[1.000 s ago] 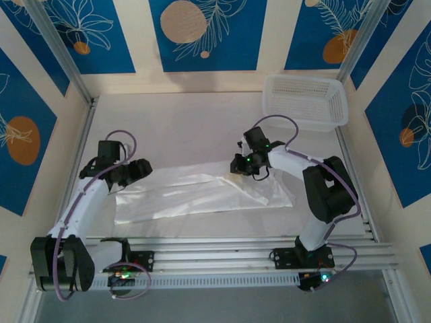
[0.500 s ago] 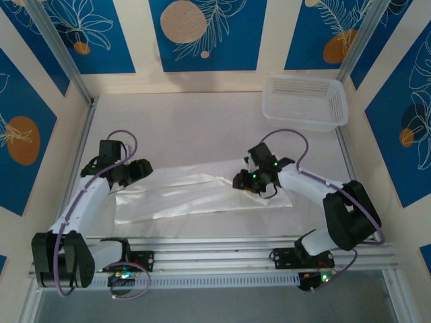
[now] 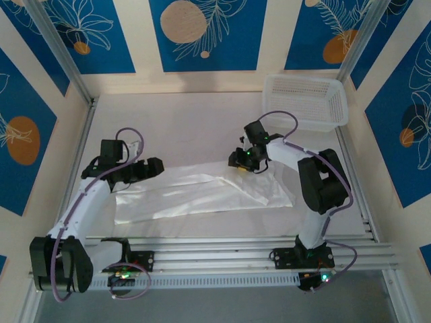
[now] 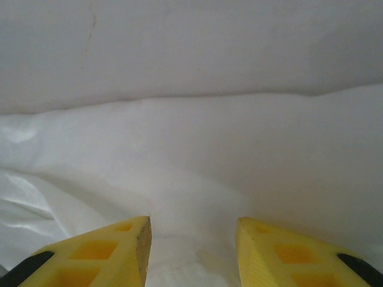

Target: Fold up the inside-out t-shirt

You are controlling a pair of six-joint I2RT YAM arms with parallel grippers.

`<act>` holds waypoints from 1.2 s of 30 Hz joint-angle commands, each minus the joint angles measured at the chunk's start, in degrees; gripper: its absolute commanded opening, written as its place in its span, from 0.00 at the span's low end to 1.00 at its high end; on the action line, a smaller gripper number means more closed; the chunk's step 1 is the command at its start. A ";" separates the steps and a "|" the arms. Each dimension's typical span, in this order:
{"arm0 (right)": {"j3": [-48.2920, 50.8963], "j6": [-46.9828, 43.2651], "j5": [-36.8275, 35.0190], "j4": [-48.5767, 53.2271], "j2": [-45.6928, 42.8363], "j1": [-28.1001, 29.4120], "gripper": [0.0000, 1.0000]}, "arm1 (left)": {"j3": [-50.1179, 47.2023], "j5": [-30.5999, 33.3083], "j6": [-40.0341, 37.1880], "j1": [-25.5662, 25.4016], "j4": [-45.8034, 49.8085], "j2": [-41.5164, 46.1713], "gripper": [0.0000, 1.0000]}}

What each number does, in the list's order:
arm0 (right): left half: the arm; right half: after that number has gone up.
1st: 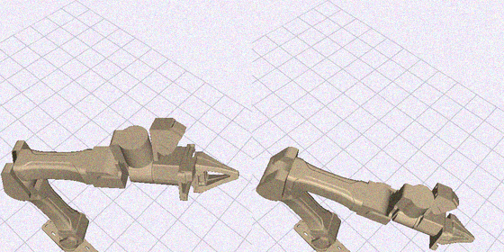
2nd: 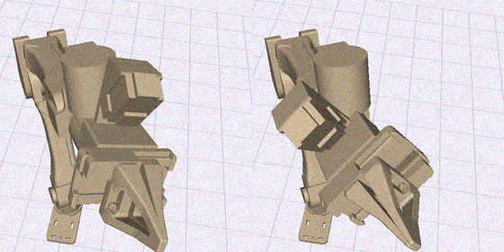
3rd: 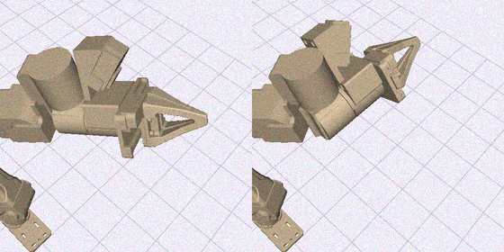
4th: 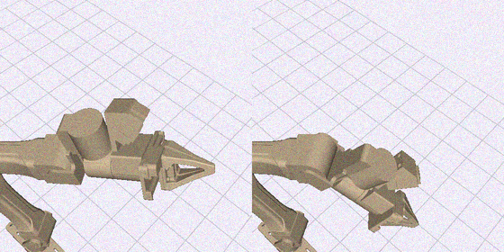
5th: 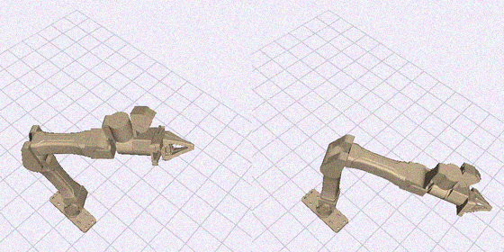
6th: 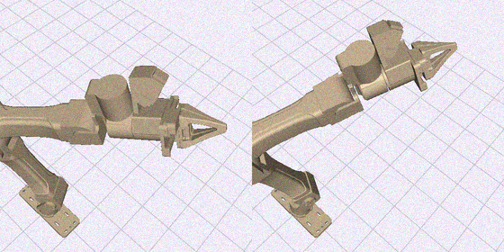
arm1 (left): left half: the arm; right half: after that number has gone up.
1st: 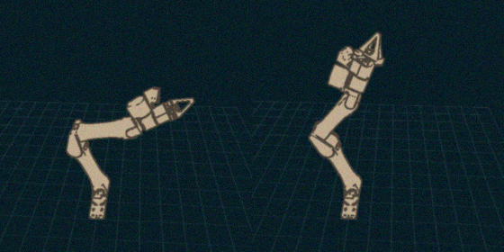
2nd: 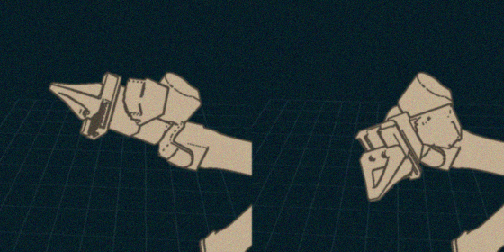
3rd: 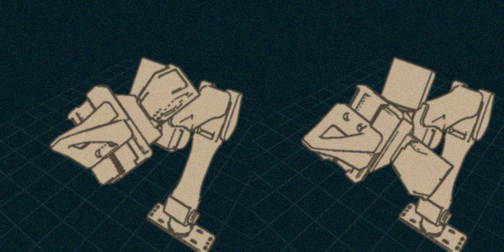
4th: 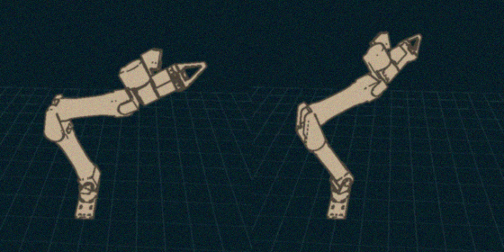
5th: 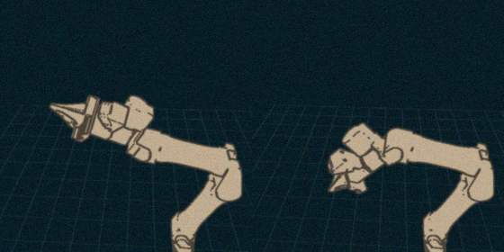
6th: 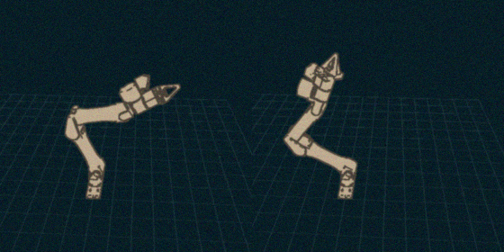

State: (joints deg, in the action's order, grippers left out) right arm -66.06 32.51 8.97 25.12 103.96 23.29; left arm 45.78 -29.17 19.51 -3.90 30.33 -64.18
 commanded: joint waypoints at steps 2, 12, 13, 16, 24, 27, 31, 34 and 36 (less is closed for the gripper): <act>2.13 -1.64 5.99 0.35 -0.62 0.45 0.39 | 0.10 -4.83 -2.18 -1.83 -2.14 -0.23 0.87; 4.60 -2.36 7.82 1.98 -4.97 0.84 0.06 | 0.29 -1.07 -2.41 -3.65 -1.78 -1.20 0.89; 4.98 -2.37 7.91 2.42 -6.07 1.03 0.03 | 0.36 -0.29 -2.43 -3.79 -1.44 -1.38 0.89; 8.65 -1.21 9.26 2.75 -9.40 2.53 0.00 | 0.50 0.41 -2.71 -4.00 -0.80 -1.80 0.89; 18.40 3.69 12.15 -0.24 -20.64 7.66 0.40 | 0.28 2.13 -1.63 -4.69 -1.40 -3.44 0.89; 19.35 4.57 8.88 -2.18 -25.64 2.29 0.43 | 0.77 6.19 0.00 -5.13 -0.98 -4.49 0.87; 17.93 7.30 1.97 -0.58 -22.57 -6.87 0.25 | 1.59 15.51 4.67 -5.24 1.37 -5.57 0.68; 15.81 6.33 0.35 0.47 -16.83 -9.84 0.09 | 2.41 27.10 11.73 -5.17 5.30 -6.67 0.04; 15.53 6.38 -0.23 0.20 -14.14 -10.37 0.02 | 3.74 32.05 14.88 -5.23 8.24 -8.69 0.00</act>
State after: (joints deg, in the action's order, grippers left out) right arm -49.71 38.52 11.03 23.20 86.96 13.02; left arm 46.85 -9.19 27.24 -8.62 33.01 -71.05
